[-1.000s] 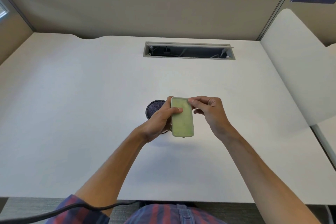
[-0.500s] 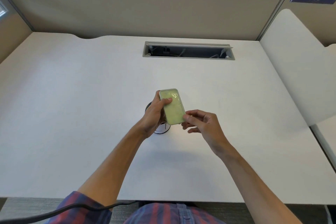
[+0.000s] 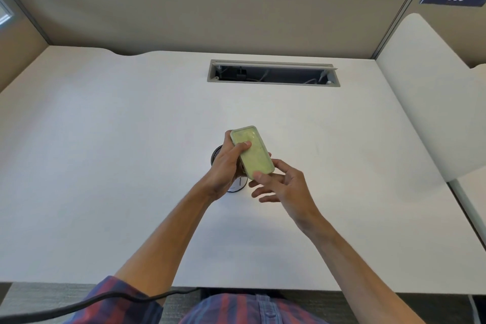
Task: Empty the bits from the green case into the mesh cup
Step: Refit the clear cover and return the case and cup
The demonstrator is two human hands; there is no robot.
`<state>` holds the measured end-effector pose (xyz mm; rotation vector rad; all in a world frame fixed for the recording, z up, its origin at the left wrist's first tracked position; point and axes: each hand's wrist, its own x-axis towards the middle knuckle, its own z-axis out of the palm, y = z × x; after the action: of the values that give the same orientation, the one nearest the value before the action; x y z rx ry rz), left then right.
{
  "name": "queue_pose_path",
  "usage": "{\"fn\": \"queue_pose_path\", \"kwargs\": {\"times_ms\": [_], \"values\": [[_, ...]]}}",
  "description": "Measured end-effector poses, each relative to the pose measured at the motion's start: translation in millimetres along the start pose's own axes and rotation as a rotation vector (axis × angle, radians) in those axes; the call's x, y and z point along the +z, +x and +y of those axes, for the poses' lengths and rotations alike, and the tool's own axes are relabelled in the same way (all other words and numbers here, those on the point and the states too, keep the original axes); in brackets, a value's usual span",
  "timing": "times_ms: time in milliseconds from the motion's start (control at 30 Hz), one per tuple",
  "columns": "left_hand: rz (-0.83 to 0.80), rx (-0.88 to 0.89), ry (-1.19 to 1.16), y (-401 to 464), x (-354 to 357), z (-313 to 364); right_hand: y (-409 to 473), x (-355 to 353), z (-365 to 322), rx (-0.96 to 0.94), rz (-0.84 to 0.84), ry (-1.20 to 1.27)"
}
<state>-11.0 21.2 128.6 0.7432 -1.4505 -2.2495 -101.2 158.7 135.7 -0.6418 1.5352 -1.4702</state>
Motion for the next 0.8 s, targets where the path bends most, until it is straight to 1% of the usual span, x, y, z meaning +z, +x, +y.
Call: {"fn": "queue_pose_path", "kwargs": {"times_ms": [233, 333, 533, 600, 667, 733, 800], "values": [[-0.037, 0.044, -0.017, -2.4, 6.1, -0.5, -1.6, 12.2, 2.7, -0.005, 0.046, 0.109], [-0.063, 0.054, -0.032, -4.0, 7.3, -1.3, -2.0, 13.6, 3.4, -0.002, 0.060, 0.105], [-0.064, 0.024, -0.054, -5.7, 7.0, -2.8, -4.6, 16.3, 8.3, -0.005, 0.090, 0.094], [-0.056, 0.016, -0.026, -5.9, 7.3, -0.7, -5.0, 16.0, 8.0, -0.001, 0.095, 0.101], [-0.007, 0.021, 0.043, -6.0, 9.1, -0.5, -4.6, 14.4, 6.0, -0.003, 0.105, 0.119], [0.111, 0.051, 0.107, -6.0, 11.9, -2.9, -2.8, 10.7, 3.5, -0.013, 0.120, 0.131], [0.234, 0.078, 0.113, -5.6, 14.9, -7.0, -1.1, 6.4, 0.9, -0.018, 0.127, 0.122]]}}
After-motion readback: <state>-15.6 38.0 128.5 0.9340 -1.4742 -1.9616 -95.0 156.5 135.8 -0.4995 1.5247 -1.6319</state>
